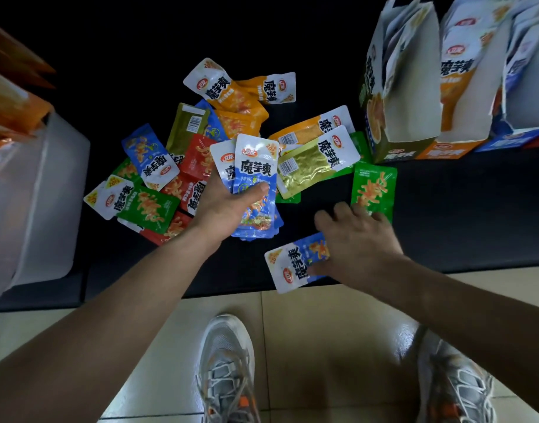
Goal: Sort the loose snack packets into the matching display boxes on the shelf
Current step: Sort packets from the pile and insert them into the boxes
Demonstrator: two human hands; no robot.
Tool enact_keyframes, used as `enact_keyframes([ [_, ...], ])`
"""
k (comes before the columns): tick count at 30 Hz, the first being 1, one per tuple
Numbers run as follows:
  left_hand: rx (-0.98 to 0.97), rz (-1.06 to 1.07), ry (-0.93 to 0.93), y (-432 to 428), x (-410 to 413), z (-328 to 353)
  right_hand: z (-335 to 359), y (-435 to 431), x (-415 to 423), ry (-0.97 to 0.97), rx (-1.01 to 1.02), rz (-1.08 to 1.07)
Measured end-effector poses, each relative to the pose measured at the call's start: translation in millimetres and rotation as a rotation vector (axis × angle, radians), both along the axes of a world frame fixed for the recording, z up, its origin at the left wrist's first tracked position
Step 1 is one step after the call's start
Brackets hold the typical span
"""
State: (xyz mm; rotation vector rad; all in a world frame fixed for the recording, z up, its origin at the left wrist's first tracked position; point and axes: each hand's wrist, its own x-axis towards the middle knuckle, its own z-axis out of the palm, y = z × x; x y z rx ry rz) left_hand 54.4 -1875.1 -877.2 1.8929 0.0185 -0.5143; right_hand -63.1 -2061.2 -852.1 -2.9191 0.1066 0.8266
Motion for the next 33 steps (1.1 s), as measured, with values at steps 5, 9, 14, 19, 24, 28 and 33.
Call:
enact_keyframes([
  [5,-0.110,0.035,0.093,6.8,-4.9,3.9,-0.7,-17.5,8.2,0.011,0.239,-0.052],
  [9,-0.174,0.077,0.133,9.6,-8.1,9.9,5.1,-53.6,13.1,-0.032,0.870,-0.552],
  [14,-0.220,0.027,0.134,-1.5,-20.5,17.9,8.8,-41.6,19.9,-0.099,1.404,-0.813],
  [19,-0.239,-0.086,0.129,-15.2,-39.0,19.7,5.8,-12.0,23.4,-0.002,1.435,-0.764],
  [24,-0.252,-0.069,0.119,-21.1,-46.2,20.3,4.6,-8.7,19.2,-0.018,1.460,-0.777],
  [28,-0.433,0.047,0.381,-16.7,-41.4,17.0,-2.3,-11.8,18.8,-0.067,1.430,-0.920],
  [33,-0.406,0.036,0.360,-12.9,-41.7,17.0,-2.6,-20.5,17.6,-0.116,1.429,-0.935],
])
